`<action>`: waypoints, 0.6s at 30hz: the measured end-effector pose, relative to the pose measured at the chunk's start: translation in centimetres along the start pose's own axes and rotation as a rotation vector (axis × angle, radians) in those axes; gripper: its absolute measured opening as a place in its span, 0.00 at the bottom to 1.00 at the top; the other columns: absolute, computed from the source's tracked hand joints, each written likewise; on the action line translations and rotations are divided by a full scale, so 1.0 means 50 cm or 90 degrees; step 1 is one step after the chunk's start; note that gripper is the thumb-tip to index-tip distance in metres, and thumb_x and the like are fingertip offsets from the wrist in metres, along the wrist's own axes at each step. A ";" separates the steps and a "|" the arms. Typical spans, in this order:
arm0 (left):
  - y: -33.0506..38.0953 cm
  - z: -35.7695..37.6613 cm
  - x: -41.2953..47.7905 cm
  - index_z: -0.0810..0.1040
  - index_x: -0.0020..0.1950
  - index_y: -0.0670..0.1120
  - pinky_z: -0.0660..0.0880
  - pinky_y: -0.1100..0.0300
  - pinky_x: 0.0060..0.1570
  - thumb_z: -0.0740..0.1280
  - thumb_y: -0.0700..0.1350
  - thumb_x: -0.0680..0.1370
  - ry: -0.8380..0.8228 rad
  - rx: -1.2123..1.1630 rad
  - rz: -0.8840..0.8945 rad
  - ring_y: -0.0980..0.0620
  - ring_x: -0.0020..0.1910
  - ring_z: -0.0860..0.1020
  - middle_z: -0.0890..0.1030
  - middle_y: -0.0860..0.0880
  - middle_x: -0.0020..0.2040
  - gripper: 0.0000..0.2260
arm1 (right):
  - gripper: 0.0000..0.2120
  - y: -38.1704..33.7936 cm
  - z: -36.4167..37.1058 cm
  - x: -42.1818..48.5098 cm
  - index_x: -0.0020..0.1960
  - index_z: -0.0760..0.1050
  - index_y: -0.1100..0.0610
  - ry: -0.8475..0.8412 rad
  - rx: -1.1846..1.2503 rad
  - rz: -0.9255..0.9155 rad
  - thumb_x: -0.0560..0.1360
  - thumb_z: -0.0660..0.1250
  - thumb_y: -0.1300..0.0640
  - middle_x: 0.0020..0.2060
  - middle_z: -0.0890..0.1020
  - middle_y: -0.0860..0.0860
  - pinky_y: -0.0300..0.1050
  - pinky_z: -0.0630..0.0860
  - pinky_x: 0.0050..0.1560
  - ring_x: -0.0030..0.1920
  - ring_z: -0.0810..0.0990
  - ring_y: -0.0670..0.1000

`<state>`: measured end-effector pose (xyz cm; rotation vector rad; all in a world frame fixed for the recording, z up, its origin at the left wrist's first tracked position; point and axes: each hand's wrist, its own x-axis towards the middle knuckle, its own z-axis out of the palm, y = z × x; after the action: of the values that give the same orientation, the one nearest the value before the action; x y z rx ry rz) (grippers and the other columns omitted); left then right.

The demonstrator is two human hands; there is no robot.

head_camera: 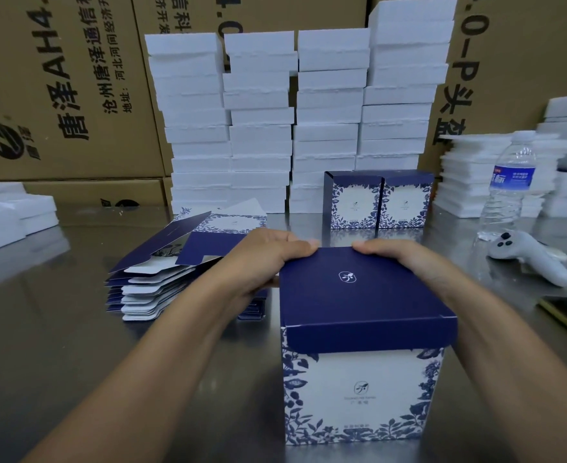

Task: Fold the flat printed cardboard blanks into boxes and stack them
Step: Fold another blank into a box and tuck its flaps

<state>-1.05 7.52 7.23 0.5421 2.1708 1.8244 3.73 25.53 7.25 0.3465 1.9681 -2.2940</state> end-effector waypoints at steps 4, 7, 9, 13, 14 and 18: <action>-0.003 0.004 0.003 0.70 0.30 0.47 0.64 0.72 0.20 0.68 0.44 0.76 0.022 -0.009 0.015 0.59 0.19 0.70 0.73 0.52 0.23 0.15 | 0.08 0.003 0.002 0.011 0.41 0.78 0.62 0.000 -0.006 -0.008 0.72 0.68 0.56 0.27 0.81 0.56 0.36 0.74 0.22 0.22 0.79 0.51; -0.013 0.007 0.002 0.73 0.29 0.47 0.68 0.69 0.24 0.69 0.45 0.76 0.035 -0.055 0.012 0.57 0.22 0.73 0.76 0.50 0.27 0.15 | 0.08 0.005 0.001 0.019 0.39 0.77 0.62 0.014 0.003 -0.024 0.73 0.67 0.57 0.25 0.80 0.55 0.35 0.74 0.22 0.21 0.78 0.50; -0.022 0.010 0.000 0.76 0.35 0.45 0.73 0.65 0.30 0.69 0.46 0.75 0.043 -0.099 0.014 0.54 0.28 0.76 0.78 0.47 0.33 0.10 | 0.08 0.007 -0.002 0.019 0.39 0.78 0.61 0.012 0.003 -0.039 0.73 0.67 0.57 0.26 0.81 0.55 0.36 0.74 0.22 0.22 0.78 0.50; -0.039 0.003 -0.010 0.75 0.35 0.46 0.72 0.63 0.32 0.68 0.47 0.76 0.064 -0.121 0.045 0.55 0.29 0.78 0.80 0.50 0.31 0.10 | 0.08 0.009 -0.010 0.017 0.41 0.79 0.61 -0.001 -0.011 -0.052 0.72 0.68 0.56 0.27 0.82 0.55 0.36 0.73 0.22 0.22 0.79 0.50; -0.043 0.000 -0.012 0.75 0.31 0.48 0.71 0.64 0.31 0.68 0.47 0.76 0.076 -0.124 0.056 0.56 0.27 0.78 0.80 0.51 0.29 0.13 | 0.08 0.009 -0.010 0.017 0.41 0.79 0.61 -0.004 -0.014 -0.051 0.72 0.68 0.56 0.27 0.82 0.54 0.36 0.73 0.22 0.22 0.79 0.50; -0.045 0.006 -0.017 0.71 0.20 0.50 0.68 0.71 0.23 0.67 0.43 0.77 0.125 -0.105 0.091 0.60 0.21 0.73 0.74 0.55 0.22 0.24 | 0.08 0.010 -0.013 0.022 0.42 0.80 0.60 -0.001 -0.037 -0.040 0.71 0.69 0.54 0.29 0.83 0.54 0.36 0.75 0.24 0.24 0.80 0.50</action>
<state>-0.44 7.09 4.92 0.5128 2.1221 2.1927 2.83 26.15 6.43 0.2820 2.0686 -2.2677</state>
